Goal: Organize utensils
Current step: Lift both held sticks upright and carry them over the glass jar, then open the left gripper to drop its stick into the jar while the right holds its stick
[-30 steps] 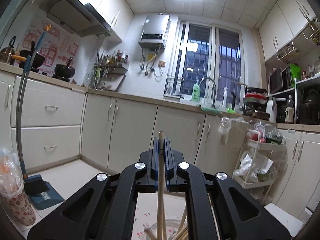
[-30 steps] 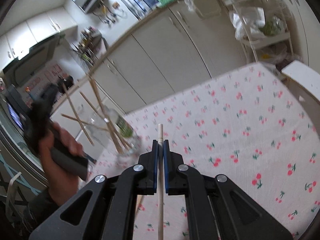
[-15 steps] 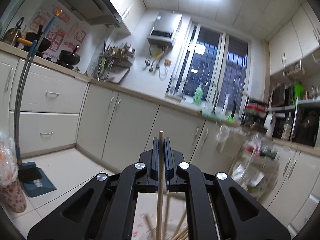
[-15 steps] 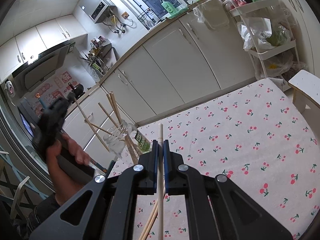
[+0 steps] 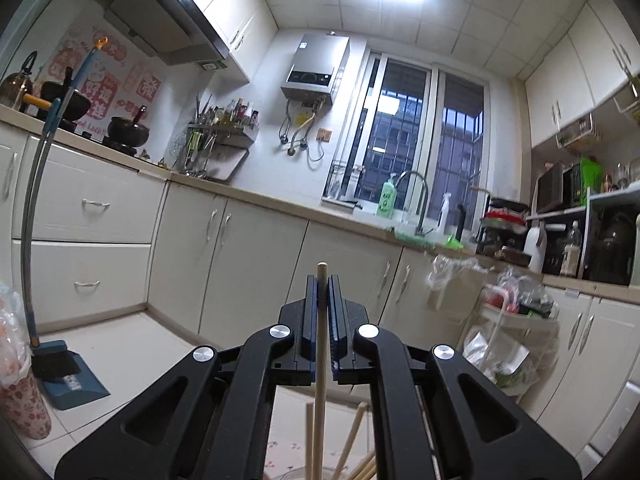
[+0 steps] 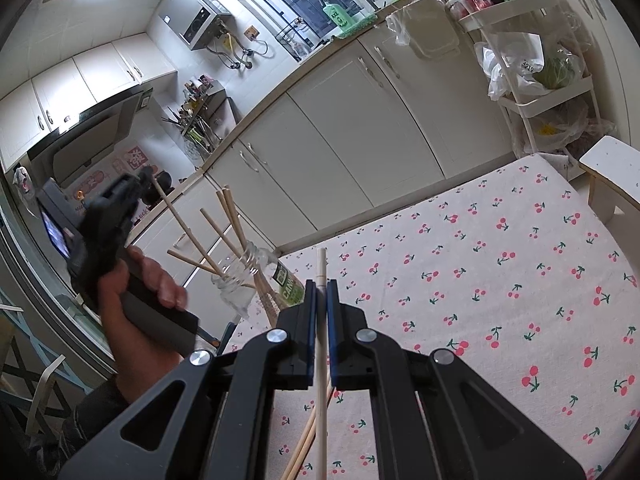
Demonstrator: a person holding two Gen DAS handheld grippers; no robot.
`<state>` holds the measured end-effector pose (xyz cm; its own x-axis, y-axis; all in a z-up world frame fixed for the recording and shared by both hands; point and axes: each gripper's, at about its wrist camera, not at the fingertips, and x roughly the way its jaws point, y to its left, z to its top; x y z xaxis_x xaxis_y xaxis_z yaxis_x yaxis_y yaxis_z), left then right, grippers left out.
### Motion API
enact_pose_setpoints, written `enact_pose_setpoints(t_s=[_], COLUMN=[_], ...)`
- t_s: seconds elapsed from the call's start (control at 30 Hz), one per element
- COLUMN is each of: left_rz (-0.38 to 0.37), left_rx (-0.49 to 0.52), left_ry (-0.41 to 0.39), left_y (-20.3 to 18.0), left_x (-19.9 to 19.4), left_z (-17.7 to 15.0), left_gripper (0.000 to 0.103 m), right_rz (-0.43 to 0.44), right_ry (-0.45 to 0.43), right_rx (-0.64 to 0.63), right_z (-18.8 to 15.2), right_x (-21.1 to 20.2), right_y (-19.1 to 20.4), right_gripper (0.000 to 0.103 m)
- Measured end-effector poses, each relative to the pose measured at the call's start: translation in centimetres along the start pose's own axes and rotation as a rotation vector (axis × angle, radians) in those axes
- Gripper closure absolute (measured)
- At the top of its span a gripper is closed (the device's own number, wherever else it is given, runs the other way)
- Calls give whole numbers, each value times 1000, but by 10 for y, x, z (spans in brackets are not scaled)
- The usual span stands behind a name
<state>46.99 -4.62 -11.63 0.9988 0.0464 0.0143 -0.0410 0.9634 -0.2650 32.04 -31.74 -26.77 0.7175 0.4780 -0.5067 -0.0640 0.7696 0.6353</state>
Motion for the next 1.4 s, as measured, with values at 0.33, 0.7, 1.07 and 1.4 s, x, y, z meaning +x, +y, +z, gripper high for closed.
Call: enact_pose_setpoints(t_s=[0.33,0.7,1.07,1.4], left_rz=[-24,35,171,148], left_rx=[87,41,-68,-135], left_ry=[86,55,255,284], left_y=[1,47,130,153], left_x=[0,-51,-82,-79], left_z=[-22,6,-48,-60], left_gripper=[97,43,29,29], right_rz=[14,114,177,110], right_ry=[-14,-196,-439,-458], right_rx=[1,1,-107,-252], right_z=[1,43,93,85], right_x=[-1,5,62,122], right_y=[4,56,136,155], right_gripper=[97,97,97,97])
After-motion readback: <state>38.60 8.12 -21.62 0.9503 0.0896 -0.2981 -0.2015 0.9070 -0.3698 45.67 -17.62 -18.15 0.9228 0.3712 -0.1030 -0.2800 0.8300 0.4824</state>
